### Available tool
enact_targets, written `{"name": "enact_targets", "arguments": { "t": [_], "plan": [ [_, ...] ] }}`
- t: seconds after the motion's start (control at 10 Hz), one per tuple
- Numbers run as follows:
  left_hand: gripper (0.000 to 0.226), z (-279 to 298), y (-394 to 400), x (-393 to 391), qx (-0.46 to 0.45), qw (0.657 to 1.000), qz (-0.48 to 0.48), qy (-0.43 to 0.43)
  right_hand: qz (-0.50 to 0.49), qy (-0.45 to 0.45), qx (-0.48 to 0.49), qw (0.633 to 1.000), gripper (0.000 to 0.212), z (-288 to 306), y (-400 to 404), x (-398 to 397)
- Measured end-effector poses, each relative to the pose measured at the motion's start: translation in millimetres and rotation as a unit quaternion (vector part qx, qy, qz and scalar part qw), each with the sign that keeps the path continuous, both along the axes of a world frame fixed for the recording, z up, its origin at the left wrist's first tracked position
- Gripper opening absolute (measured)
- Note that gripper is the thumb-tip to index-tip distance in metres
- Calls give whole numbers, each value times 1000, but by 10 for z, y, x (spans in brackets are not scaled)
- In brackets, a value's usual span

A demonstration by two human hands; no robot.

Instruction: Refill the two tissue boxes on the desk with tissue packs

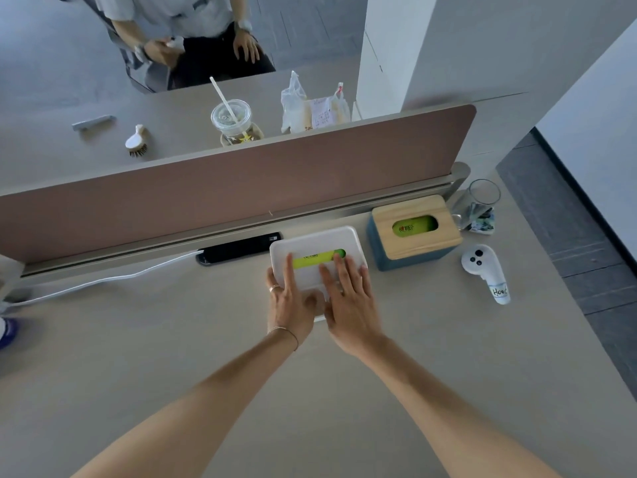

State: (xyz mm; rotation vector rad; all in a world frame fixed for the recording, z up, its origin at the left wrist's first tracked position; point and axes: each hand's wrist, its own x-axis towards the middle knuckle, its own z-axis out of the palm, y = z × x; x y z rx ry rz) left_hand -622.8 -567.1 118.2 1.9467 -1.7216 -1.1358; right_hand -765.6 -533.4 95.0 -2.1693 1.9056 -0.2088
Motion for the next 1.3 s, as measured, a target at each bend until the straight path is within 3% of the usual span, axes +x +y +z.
{"name": "enact_targets", "arguments": {
  "t": [0.2,0.7,0.8,0.9,1.0,1.1,1.2,1.3],
  "plan": [
    [89,8,-222,-174,3,1000,-23,1,-3,35,-5,999,71,22,-226,-195],
    [115,6,-365,-271,54,997,-57,-21,8,59,-4,998,75,14,-332,-332],
    [112,102,-417,-200,86,992,-84,-43,4,61,14,998,76,65,-346,-328],
    [89,294,-361,-88,33,989,-110,-94,-25,15,10,1000,71,237,-345,-253],
    [68,646,-230,0,-70,994,-73,-37,-55,-77,-49,994,66,625,-288,-115],
    [52,1169,-43,33,-191,977,-4,92,-92,-222,-111,964,55,1194,-157,72],
    [43,1894,236,83,-265,925,57,268,-134,-420,-136,887,41,2025,63,294],
    [34,2648,522,189,-338,855,76,385,-81,-601,-211,766,32,2913,387,397]
  ]
}}
